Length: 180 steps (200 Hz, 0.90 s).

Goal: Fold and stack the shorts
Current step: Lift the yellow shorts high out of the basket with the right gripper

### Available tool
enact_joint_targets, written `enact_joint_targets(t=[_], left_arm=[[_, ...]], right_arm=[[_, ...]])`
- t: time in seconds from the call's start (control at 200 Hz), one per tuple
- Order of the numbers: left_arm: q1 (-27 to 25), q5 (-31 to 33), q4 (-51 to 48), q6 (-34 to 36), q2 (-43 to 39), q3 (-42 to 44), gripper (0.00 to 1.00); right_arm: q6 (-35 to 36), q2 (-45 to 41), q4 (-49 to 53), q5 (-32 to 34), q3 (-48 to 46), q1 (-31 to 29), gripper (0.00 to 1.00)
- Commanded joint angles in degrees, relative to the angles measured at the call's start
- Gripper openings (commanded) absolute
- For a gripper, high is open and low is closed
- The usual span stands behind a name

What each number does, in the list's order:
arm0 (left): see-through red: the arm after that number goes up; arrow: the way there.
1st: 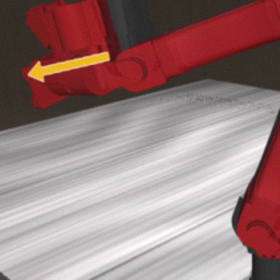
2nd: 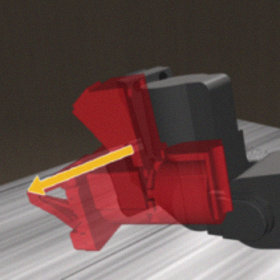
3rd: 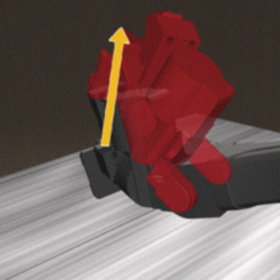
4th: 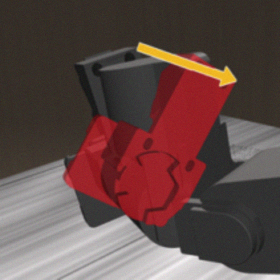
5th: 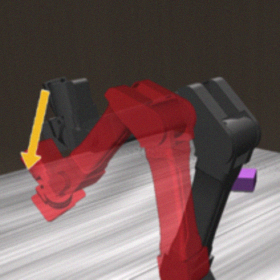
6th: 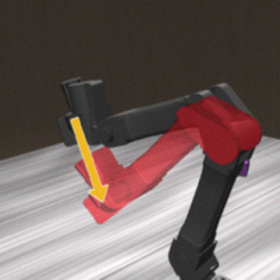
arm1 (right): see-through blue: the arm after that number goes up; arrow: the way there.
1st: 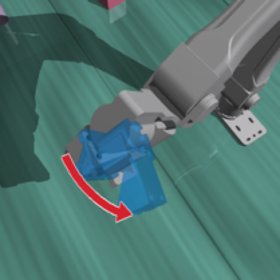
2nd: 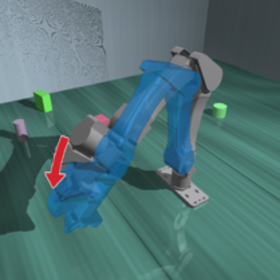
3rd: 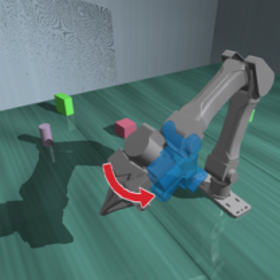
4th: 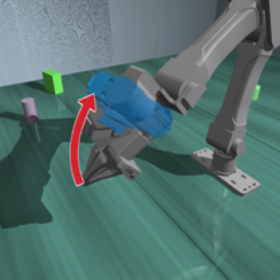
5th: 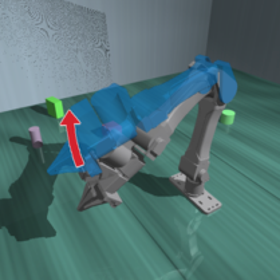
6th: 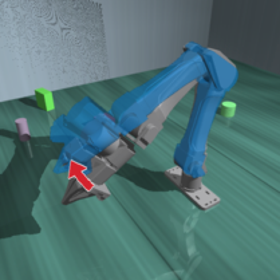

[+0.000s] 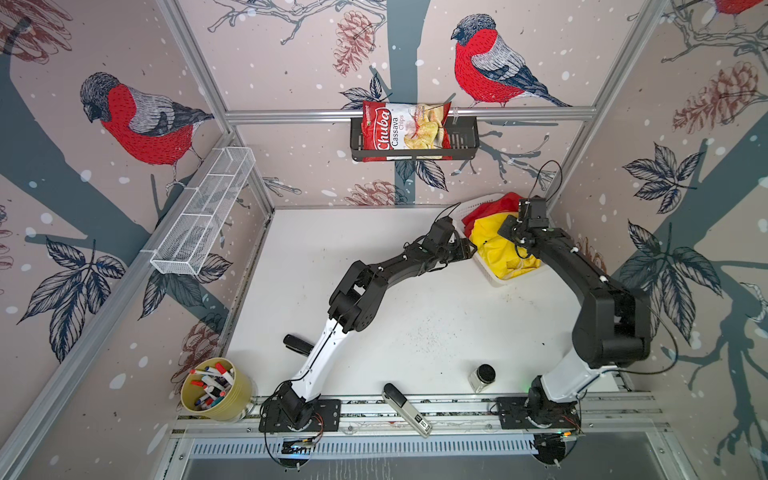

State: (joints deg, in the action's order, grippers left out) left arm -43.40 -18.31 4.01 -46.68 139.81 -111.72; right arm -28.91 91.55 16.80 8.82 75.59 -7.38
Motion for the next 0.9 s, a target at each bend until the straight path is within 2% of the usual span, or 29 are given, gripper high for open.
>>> enact_joint_targets(t=[0.0, 0.075, 0.19, 0.38, 0.54, 0.675, 0.78, 0.895], left_arm=[[-0.11, -0.48, 0.1, -0.41, 1.03, -1.07, 0.68], [-0.16, -0.94, -0.03, -0.83, 1.83, -2.36, 0.68], [-0.67, -1.03, -0.79, -0.79, 2.94, -5.1, 0.68], [-1.51, -1.27, -2.63, -0.42, 4.59, -9.16, 0.68], [-1.74, -1.42, -2.46, 0.04, 3.16, -7.39, 0.67], [-1.78, -0.89, -1.59, 0.87, 0.82, -3.75, 0.67], [-1.61, -1.17, -0.67, 1.15, -1.64, -0.8, 0.67], [-1.0, -0.56, 5.29, 1.46, -9.26, 7.06, 0.66]], right_arm=[[0.01, -7.53, -0.92, 8.83, 2.73, -2.91, 0.0], [2.6, -13.55, -2.81, 14.34, 4.2, -6.0, 0.0], [4.91, -18.49, -1.62, 18.47, 11.1, -9.62, 0.0], [8.16, -19.48, -4.47, 17.51, 19.23, -11.85, 0.0], [9.77, -17.25, -3.45, 19.92, 23.56, -11.2, 0.0], [8.55, -14.78, -3.13, 16.88, 27.18, -10.51, 0.0], [8.17, -12.89, -3.5, 10.46, 33.04, -11.46, 0.0], [8.23, -11.48, -3.47, 3.76, 37.53, -13.04, 0.0]])
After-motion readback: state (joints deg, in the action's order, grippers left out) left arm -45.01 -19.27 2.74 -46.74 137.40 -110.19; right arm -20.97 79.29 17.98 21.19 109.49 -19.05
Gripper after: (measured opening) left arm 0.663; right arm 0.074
